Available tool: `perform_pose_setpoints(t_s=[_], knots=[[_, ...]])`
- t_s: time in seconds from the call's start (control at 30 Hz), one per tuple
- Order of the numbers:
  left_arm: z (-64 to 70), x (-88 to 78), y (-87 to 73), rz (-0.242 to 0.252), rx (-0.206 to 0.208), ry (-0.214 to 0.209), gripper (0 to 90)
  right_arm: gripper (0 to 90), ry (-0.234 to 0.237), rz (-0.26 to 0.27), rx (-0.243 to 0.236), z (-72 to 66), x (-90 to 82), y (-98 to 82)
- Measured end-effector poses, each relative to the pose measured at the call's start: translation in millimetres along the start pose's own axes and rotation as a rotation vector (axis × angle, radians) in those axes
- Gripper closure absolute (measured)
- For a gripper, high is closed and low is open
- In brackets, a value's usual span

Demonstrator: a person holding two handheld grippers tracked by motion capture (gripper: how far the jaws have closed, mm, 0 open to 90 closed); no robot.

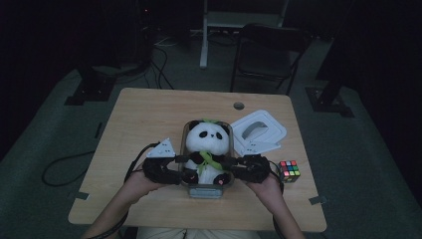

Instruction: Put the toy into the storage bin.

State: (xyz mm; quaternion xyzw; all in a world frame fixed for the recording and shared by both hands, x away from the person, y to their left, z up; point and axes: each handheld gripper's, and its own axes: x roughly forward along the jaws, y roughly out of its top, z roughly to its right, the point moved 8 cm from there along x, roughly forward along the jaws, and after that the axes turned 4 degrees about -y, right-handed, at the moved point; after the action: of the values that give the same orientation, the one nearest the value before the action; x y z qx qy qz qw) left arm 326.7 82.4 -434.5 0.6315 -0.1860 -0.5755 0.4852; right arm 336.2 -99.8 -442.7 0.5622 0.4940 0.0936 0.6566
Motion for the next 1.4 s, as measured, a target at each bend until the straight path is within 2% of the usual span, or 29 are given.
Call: perform_pose_setpoints(t_s=[0.03, 0.1, 0.17, 0.23, 0.27, 0.33, 0.37, 0.43, 0.47, 0.53, 0.57, 0.63, 0.7, 0.97, 1.17, 1.27, 1.4], knots=[[-1.0, -0.5, 2.4, 0.003, 0.009, 0.003, 41.2, 59.7, -0.003, 0.012, 0.009, 2.9, -0.7, 2.4], [-2.1, -1.9, 9.1, 0.030, 0.019, 0.003, 43.7, 60.0, -0.018, 0.030, 0.018, 9.2, -2.0, 6.8], [-5.5, -2.7, 15.0, 0.040, 0.035, 0.017, 44.7, 60.0, -0.030, 0.043, 0.019, 14.7, -2.3, 11.6], [-9.2, -3.3, 20.5, 0.049, 0.036, 0.011, 46.0, 60.4, -0.044, 0.048, 0.017, 18.8, -1.8, 15.9], [-10.5, -3.0, 22.8, 0.057, 0.036, 0.010, 51.7, 62.9, -0.050, 0.057, 0.020, 21.1, -1.5, 19.6], [-15.2, -1.0, 27.8, 0.055, 0.032, 0.002, 53.2, 66.6, -0.053, 0.078, 0.022, 24.4, -0.3, 26.2], [-17.2, 0.4, 30.0, 0.056, 0.039, 0.004, 59.4, 69.8, -0.055, 0.082, 0.023, 26.0, 0.9, 29.4], [-21.4, 3.4, 34.1, 0.053, 0.029, 0.000, 60.3, 78.2, -0.063, 0.095, 0.018, 28.9, 3.5, 35.6], [-23.3, 5.1, 35.9, 0.052, 0.033, 0.003, 64.9, 82.7, -0.057, 0.093, 0.017, 29.6, 5.8, 38.2], [-27.4, 9.1, 38.5, 0.047, 0.025, 0.009, 67.3, 89.2, -0.066, 0.093, 0.009, 30.6, 10.7, 42.9], [-29.3, 11.4, 38.8, 0.039, 0.028, 0.014, 72.3, 90.0, -0.067, 0.089, 0.007, 30.8, 13.6, 44.8], [-33.9, 16.1, 38.6, 0.023, 0.023, 0.033, 72.9, 90.0, -0.069, 0.080, -0.001, 30.3, 20.2, 47.9], [-37.5, 19.5, 37.8, 0.013, 0.023, 0.054, 76.0, 90.0, -0.051, 0.069, 0.008, 29.9, 27.3, 49.8], [-48.2, 33.1, 30.7, -0.041, 0.004, 0.079, 76.1, 89.9, -0.059, 0.029, 0.014, 31.8, 49.3, 51.8], [-56.2, 41.8, 24.4, -0.070, -0.024, 0.081, 78.5, 90.0, -0.081, -0.008, 0.011, 33.8, 62.2, 48.8], [-57.7, 45.7, 21.9, -0.091, -0.025, 0.091, 78.5, 90.0, -0.103, -0.036, -0.017, 34.4, 68.5, 44.4], [-60.0, 51.9, 17.9, -0.123, -0.027, 0.100, 78.5, 90.0, -0.119, -0.085, -0.027, 36.2, 75.9, 38.6]])
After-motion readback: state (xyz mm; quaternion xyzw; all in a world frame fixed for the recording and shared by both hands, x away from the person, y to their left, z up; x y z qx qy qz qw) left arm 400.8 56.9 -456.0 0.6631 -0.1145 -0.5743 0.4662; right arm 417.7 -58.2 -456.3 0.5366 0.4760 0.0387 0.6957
